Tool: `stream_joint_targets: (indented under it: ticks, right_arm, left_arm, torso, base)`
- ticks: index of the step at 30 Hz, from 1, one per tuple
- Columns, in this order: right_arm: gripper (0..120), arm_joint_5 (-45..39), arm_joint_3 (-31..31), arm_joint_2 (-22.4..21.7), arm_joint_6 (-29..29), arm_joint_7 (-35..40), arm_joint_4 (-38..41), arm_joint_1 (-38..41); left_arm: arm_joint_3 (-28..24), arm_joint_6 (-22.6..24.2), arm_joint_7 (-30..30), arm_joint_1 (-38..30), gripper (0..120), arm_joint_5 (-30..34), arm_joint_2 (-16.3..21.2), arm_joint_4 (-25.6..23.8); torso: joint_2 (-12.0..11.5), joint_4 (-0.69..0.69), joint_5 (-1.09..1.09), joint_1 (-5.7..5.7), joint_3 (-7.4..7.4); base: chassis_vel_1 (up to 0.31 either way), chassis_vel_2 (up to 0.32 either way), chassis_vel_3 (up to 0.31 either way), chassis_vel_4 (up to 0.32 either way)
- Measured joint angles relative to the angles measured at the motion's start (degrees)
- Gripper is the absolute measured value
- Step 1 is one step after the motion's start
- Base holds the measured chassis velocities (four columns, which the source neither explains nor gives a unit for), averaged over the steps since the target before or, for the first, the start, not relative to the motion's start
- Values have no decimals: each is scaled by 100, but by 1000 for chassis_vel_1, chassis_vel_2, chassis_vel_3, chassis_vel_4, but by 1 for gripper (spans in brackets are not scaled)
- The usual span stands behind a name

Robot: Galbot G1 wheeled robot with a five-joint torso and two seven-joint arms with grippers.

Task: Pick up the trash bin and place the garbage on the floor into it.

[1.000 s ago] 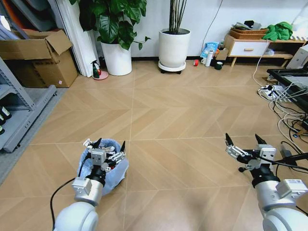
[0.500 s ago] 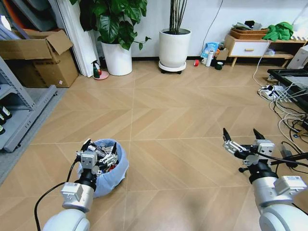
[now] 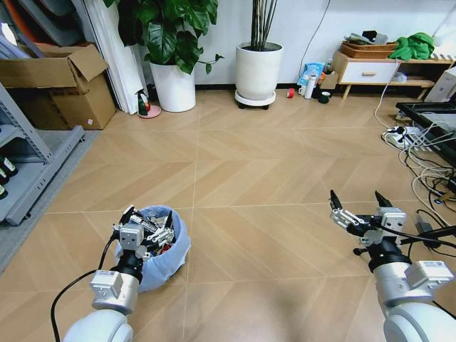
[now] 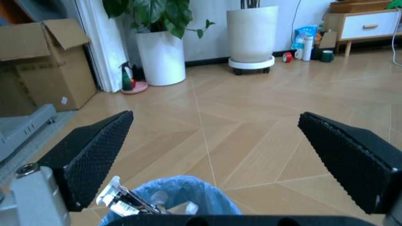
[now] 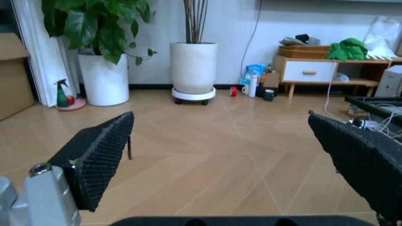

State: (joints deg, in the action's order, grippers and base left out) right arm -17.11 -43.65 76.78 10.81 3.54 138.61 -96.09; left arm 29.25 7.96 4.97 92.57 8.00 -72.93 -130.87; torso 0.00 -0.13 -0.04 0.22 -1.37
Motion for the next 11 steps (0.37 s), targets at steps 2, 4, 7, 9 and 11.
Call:
stream_joint_targets:
  ticks: [2,4,7,9,11]
  right_arm:
    - [100,0,0,-1,0,1,0,0]
    - [100,0,-1,-1,0,2,-1,-1]
    - [100,0,-2,-1,0,3,-3,-1]
    - [100,0,-2,-1,0,4,-3,-1]
    - [100,0,-2,-1,0,5,-3,-1]
  left_arm:
    - [0,0,1,0,100,0,0,0]
    - [-2,0,2,-1,100,0,0,0]
    - [-3,0,3,-1,100,0,0,0]
    - [-4,0,3,-1,100,0,0,0]
    - [-4,0,3,-1,100,0,0,0]
  torso:
    - [0,0,0,0,0]
    - [0,0,0,0,0]
    - [0,0,0,0,0]
    - [0,0,0,0,0]
    - [0,0,0,0,0]
  base:
    - [0,0,0,0]
    - [0,0,0,0]
    - [0,0,0,0]
    - [0,0,0,0]
    - [0,0,0,0]
